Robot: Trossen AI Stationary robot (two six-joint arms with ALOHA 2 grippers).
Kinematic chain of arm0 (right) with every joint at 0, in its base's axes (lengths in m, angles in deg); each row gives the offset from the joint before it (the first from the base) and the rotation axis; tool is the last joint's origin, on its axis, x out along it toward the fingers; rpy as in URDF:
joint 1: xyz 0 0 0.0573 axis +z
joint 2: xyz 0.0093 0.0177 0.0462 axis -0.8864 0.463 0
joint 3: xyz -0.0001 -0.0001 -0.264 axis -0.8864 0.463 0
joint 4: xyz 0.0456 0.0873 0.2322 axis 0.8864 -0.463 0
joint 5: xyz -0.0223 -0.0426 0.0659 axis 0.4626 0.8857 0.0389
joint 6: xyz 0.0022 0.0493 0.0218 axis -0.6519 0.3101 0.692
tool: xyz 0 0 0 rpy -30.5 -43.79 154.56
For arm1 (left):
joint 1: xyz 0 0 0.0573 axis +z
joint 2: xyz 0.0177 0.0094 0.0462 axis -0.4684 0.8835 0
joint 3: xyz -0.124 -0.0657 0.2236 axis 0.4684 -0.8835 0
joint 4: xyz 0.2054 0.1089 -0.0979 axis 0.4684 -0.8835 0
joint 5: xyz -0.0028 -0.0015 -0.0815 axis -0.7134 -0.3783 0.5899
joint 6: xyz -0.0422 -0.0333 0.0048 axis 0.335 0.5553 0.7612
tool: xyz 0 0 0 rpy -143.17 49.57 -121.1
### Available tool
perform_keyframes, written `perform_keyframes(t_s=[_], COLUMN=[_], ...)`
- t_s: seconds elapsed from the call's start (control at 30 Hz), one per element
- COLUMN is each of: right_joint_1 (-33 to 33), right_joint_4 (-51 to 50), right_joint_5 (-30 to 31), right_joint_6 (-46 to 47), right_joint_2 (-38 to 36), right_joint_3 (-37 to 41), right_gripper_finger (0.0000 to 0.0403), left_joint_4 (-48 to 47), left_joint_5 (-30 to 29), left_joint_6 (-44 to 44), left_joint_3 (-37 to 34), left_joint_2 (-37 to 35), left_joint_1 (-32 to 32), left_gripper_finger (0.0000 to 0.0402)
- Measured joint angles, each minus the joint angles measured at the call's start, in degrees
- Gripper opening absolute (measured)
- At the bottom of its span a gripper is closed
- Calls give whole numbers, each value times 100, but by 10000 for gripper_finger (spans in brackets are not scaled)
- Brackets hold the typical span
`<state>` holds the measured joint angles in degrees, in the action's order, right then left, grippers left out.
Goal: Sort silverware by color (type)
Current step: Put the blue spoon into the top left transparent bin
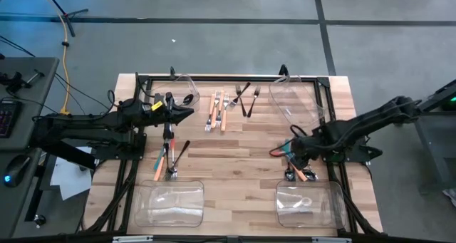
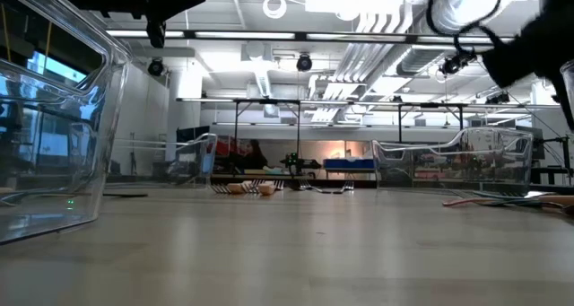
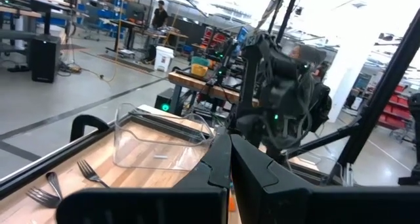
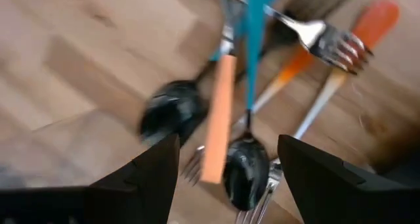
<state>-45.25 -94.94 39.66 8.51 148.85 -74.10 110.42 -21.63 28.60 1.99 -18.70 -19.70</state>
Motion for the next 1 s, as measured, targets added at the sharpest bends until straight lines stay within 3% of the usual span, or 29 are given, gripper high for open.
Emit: perform_keyframes(t_s=[0.23,0.47,0.63,1.0], right_joint_1=[13,13,13,9], right_joint_4=[567,806,1341,1095], right_joint_5=[140,191,-82,81], right_joint_6=[857,1049,880,858], right_joint_2=[0,174,578,831], right_joint_3=[673,755,747,743], right_gripper_finger=[243,242,219,168], left_joint_4=[0,0,-2,1], left_joint_5=[-6,-6,-7,-8], left_joint_6=[-36,-40,-41,-42], left_joint_3=[0,0,0,0], left_joint_2=[0,0,2,1], left_joint_1=[0,0,0,0], left_gripper_finger=[0,0,0,0])
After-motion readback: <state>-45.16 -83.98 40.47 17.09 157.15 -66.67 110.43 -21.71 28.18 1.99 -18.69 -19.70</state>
